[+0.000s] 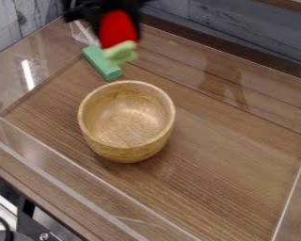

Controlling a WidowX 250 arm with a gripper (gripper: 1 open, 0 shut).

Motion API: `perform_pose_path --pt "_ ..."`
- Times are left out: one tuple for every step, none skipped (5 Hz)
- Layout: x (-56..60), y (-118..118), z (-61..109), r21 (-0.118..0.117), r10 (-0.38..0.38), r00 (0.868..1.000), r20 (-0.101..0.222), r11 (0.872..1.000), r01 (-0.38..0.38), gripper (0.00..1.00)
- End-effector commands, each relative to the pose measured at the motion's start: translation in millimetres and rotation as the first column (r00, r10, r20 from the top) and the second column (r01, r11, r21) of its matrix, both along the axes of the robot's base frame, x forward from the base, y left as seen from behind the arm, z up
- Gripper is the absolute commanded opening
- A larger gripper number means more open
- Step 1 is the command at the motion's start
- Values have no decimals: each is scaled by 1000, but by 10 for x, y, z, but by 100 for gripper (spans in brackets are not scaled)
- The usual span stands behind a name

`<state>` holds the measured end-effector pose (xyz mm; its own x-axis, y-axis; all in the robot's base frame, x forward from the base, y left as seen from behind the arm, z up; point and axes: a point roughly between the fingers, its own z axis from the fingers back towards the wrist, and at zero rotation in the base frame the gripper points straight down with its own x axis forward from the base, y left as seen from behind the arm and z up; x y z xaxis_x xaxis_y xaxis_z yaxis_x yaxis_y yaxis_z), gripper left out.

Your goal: Move the red object to the left side of the table

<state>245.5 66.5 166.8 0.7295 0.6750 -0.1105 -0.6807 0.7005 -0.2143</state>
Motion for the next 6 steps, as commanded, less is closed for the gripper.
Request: perform_pose_path --pt "-167 397 70 52 -22 999 38 998 20 0" --pt "-325 728 -10 80 -50 998 24 996 48 0" --pt "-436 922 -152 101 -87 996 3 991 86 0" --pt "-419 946 -331 105 -104 994 -15 989 105 0" --pt "-382 974 -538 109 -110 993 -33 988 113 0" --pt "-376 900 -770 115 -171 984 -46 978 175 0"
